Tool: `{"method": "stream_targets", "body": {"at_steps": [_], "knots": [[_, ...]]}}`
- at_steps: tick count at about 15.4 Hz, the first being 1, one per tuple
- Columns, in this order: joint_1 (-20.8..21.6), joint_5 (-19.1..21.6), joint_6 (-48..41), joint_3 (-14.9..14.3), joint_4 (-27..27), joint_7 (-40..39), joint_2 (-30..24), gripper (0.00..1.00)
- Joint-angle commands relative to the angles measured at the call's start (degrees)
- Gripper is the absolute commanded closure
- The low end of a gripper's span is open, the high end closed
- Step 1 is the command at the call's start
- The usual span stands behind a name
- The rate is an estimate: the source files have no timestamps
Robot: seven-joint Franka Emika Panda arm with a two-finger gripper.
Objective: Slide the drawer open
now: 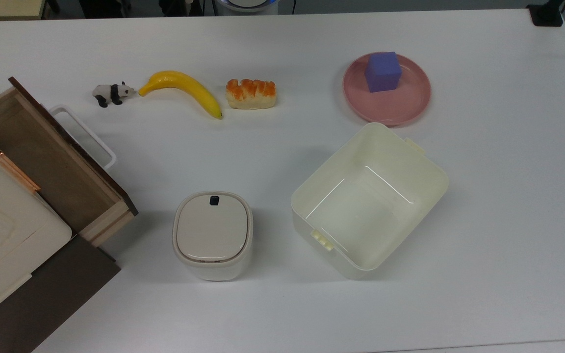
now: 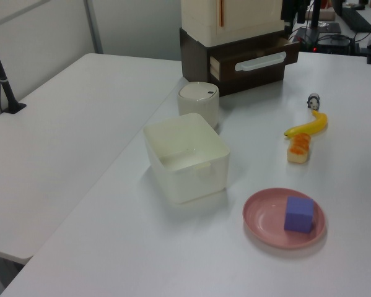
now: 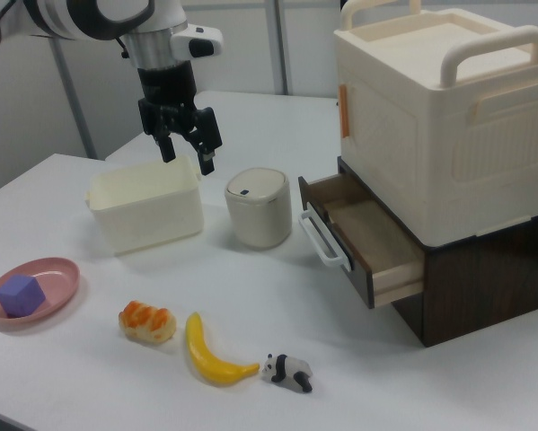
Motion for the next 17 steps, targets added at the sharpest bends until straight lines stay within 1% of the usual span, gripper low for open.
{"method": "stream_targets", "body": {"at_steps": [1, 17], "knots": [[0.2, 1.3, 1.18, -0.63, -1.41, 1.16, -1.54, 0.0], [0.2, 1.39, 1.97, -0.54, -1.5, 0.98, -1.36, 0.0]]}}
